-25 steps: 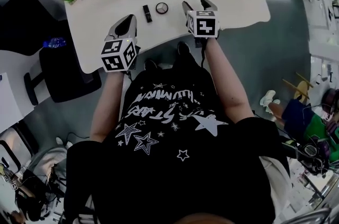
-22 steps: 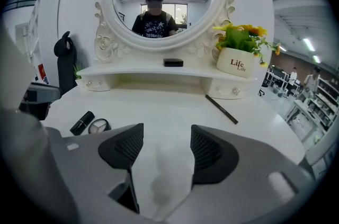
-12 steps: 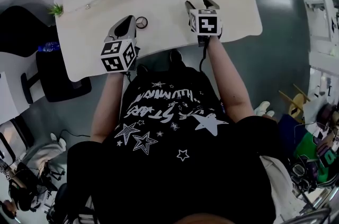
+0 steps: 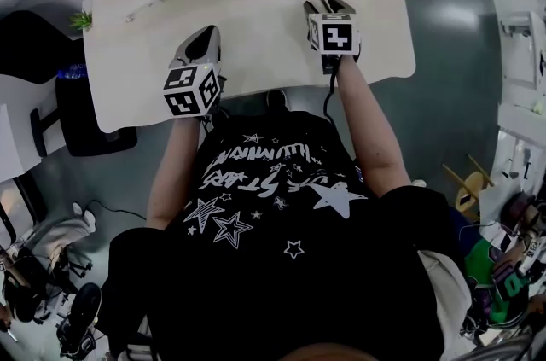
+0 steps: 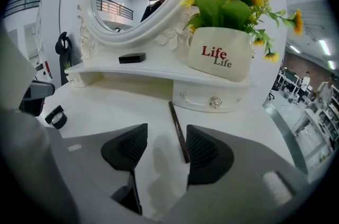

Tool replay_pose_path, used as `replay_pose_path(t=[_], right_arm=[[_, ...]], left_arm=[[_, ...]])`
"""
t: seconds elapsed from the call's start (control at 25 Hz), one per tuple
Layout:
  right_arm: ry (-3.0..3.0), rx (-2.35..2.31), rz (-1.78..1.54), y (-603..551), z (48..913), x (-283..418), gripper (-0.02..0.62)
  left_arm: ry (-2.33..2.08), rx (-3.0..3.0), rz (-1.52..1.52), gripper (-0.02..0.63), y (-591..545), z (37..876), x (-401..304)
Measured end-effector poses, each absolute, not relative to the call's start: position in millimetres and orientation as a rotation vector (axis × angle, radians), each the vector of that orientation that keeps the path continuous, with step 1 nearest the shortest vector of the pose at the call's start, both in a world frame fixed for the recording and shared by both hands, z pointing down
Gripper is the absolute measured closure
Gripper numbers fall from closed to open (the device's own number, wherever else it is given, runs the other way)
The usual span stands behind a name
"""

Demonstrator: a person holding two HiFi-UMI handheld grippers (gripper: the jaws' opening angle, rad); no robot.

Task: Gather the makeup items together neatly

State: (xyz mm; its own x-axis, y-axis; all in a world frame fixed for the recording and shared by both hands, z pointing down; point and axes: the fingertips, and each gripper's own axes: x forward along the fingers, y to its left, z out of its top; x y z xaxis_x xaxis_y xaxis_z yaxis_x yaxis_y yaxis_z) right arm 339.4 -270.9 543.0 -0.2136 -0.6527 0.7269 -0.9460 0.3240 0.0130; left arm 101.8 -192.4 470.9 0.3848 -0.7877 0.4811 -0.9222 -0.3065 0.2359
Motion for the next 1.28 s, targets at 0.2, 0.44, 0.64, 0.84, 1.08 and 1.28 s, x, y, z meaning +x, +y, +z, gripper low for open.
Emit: replay_pose_path(t=[0.2, 0.44, 0.64, 0.84, 1.08, 1.28], right_arm=[[-1.964, 1.365, 0.601, -283, 552, 346, 0.372], [-1.962, 1.326, 0.617, -291, 560, 354, 0.42], [-1.958, 1.295, 0.638, -291, 566, 355, 0.451], [-1.961, 1.297, 0.646, -291, 569, 357, 0.481], [-1.954, 1.288, 0.635, -291, 570, 350, 0.528], [-1.939, 1.332, 0.647, -285, 565, 344, 0.528]], left_arm=[[-1.496, 2.154, 0.379, 0.606, -201, 474, 111], [-1.514, 2.128, 0.383, 0.606, -204, 480, 120], [-1.533, 2.113, 0.382, 0.606, -204, 481, 123], [-1.539, 2.106, 0.383, 0.606, -204, 483, 127], [-1.546, 2.1, 0.379, 0.606, -199, 482, 119], [-1.548, 2.102, 0.369, 0.606, -193, 480, 107]])
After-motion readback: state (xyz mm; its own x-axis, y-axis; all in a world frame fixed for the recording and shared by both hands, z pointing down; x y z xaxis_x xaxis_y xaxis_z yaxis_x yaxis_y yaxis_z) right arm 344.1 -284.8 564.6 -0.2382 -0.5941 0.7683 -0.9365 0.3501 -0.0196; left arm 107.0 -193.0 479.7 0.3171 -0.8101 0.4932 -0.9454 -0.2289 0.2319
